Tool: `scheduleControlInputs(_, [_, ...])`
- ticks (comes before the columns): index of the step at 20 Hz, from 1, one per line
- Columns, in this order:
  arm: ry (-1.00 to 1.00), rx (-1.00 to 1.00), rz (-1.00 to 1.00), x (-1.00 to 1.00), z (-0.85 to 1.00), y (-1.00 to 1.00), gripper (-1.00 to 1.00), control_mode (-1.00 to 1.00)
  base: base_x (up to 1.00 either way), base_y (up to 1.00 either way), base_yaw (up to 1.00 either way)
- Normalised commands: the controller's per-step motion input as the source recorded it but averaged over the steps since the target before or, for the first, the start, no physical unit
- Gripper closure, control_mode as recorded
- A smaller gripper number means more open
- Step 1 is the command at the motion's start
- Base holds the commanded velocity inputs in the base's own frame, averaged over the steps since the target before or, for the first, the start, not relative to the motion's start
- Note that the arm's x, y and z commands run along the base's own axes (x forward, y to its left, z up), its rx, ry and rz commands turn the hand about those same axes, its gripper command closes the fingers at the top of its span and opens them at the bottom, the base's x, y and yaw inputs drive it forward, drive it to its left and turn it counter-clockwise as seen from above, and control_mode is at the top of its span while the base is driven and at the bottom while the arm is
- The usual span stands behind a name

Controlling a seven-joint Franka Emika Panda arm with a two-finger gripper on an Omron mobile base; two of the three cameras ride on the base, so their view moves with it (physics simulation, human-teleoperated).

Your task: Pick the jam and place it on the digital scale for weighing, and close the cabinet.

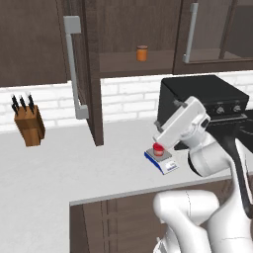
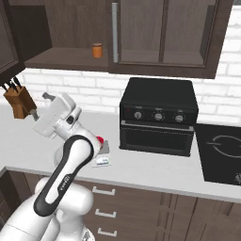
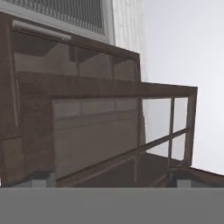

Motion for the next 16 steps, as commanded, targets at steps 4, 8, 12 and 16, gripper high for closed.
scheduleControlInputs(4, [-0.07, -0.14, -0.35, -1.00, -0.22, 1.00, -1.00, -1.00, 0.00, 0.00, 0.00])
scheduleControlInputs(8, [-0.16, 0.00, -0.47, -0.95, -0.18, 0.92, -1.00, -1.00, 0.00, 0.00, 0.00])
scheduleControlInputs(12, [-0.21, -0.03, -0.48, -1.00, -0.07, 0.56, -1.00, -1.00, 0.00, 0.00, 0.00])
scheduleControlInputs(16, [-0.27, -0.06, -0.43, -0.97, 0.00, 0.49, -1.00, -1.00, 0.00, 0.00, 0.00])
